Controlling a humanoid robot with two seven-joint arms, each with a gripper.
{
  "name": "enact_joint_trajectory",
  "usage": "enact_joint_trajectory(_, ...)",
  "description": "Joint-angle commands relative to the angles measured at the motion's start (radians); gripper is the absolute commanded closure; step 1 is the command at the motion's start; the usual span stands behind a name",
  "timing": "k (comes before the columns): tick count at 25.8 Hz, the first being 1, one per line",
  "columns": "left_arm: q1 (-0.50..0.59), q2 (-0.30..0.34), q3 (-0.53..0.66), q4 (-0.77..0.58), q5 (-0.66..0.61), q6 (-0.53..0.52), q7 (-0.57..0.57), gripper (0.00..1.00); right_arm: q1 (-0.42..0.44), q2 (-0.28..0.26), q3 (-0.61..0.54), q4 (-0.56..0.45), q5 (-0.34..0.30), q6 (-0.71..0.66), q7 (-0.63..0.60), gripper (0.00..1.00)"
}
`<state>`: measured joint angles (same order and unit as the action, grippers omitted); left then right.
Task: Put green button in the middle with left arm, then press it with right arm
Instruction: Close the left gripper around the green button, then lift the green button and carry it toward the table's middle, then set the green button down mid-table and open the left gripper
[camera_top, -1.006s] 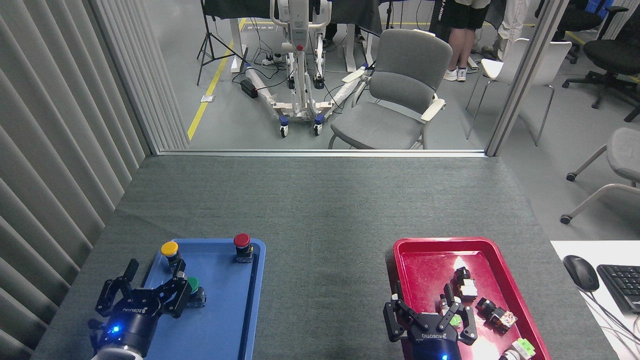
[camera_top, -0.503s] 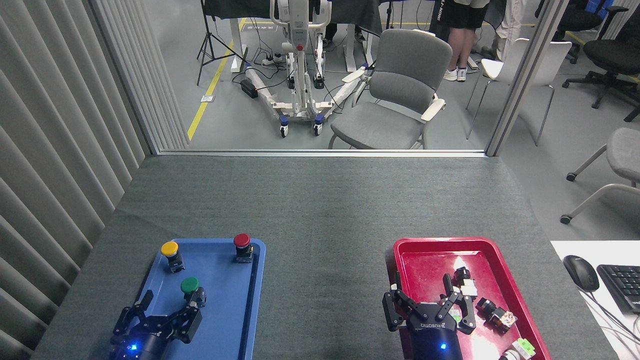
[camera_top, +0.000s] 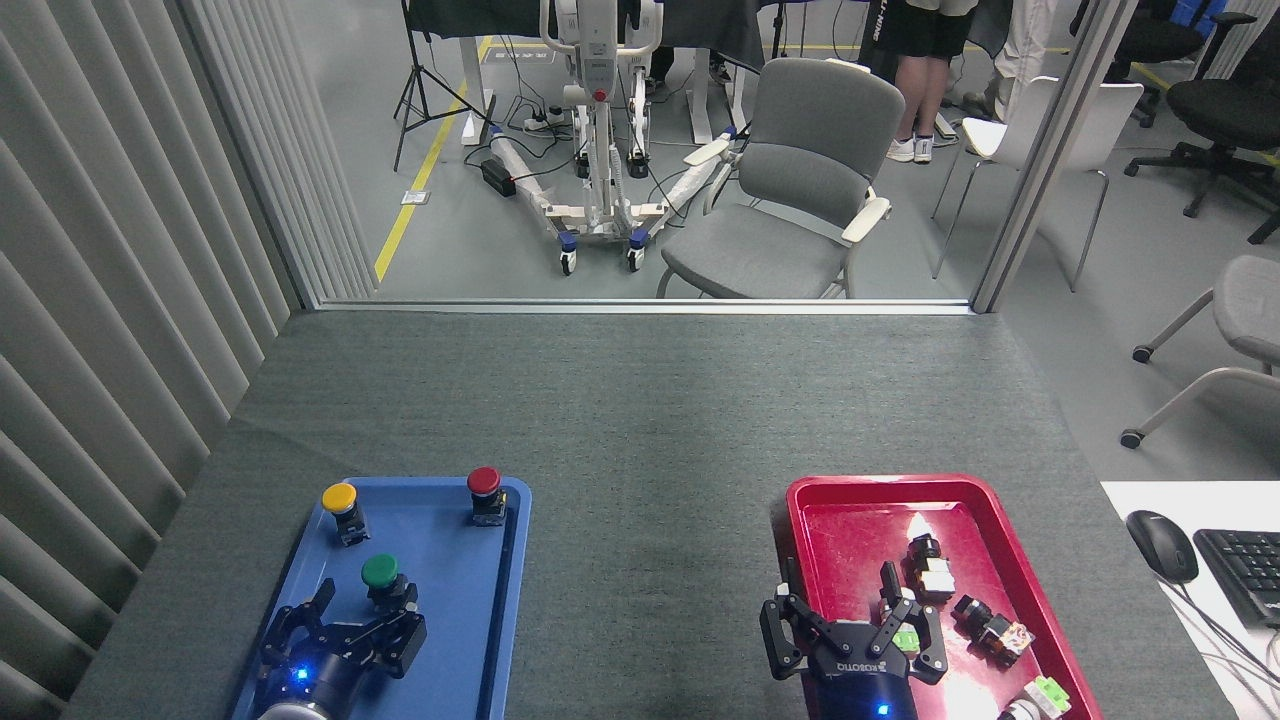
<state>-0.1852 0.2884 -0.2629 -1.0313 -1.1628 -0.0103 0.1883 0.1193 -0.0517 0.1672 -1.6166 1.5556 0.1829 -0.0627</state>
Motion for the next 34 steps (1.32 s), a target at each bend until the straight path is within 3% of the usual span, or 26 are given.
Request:
enact_joint_trajectory(1,-0.017,-0.005,-0.009,0.027,0.0,0.001,-0.001,0.27,0.002,0.001,0.0,0.0,0.001,0.0,-0.003,0.01)
enact_joint_trajectory(3,-0.017,-0.005,-0.009,0.027,0.0,0.004,0.003,0.51,0.002,0.003,0.0,0.0,0.001,0.0,-0.005,0.01)
enact_joint_trajectory(5,-0.017,-0.005,-0.01,0.027,0.0,0.012,-0.007,0.6,0.002,0.003,0.0,0.0,0.001,0.0,-0.005,0.01)
enact_joint_trajectory(8,-0.014,0.0,-0.03,0.017,-0.002,0.004,-0.009,0.95,0.002,0.003,0.0,0.0,0.001,0.0,-0.005,0.01)
enact_joint_trajectory(9,-0.013,0.003,-0.041,0.011,-0.003,0.001,-0.009,1.0,0.002,0.003,0.002,0.0,0.001,0.0,-0.006,0.01)
enact_joint_trajectory(14,-0.013,0.009,-0.045,-0.058,0.0,-0.037,-0.027,1.0,0.002,-0.002,0.002,0.0,0.001,-0.005,-0.011,0.01)
enact_joint_trajectory(18,-0.019,0.02,-0.052,-0.259,-0.014,-0.238,0.065,1.0,0.005,0.0,0.003,0.0,0.001,-0.003,-0.019,0.01)
enact_joint_trajectory(20,-0.033,-0.006,-0.096,-0.283,-0.011,-0.315,0.091,1.0,0.005,0.0,0.011,0.0,0.001,-0.002,-0.019,0.01)
enact_joint_trajectory(22,-0.063,-0.084,-0.179,-0.236,-0.021,-0.313,0.074,1.0,0.008,0.0,0.012,0.0,0.001,-0.002,-0.02,0.01)
enact_joint_trajectory(24,-0.097,-0.158,-0.236,-0.107,-0.044,-0.309,0.054,1.0,0.008,0.0,0.012,0.0,0.001,-0.002,-0.02,0.01)
enact_joint_trajectory(28,-0.134,-0.296,-0.268,0.068,-0.21,-0.283,0.049,1.0,0.013,-0.002,0.012,0.0,0.001,-0.002,-0.02,0.01)
enact_joint_trajectory(34,-0.148,-0.33,-0.268,0.14,-0.273,-0.272,0.053,1.0,0.016,0.001,0.015,0.003,0.001,-0.002,-0.02,0.01)
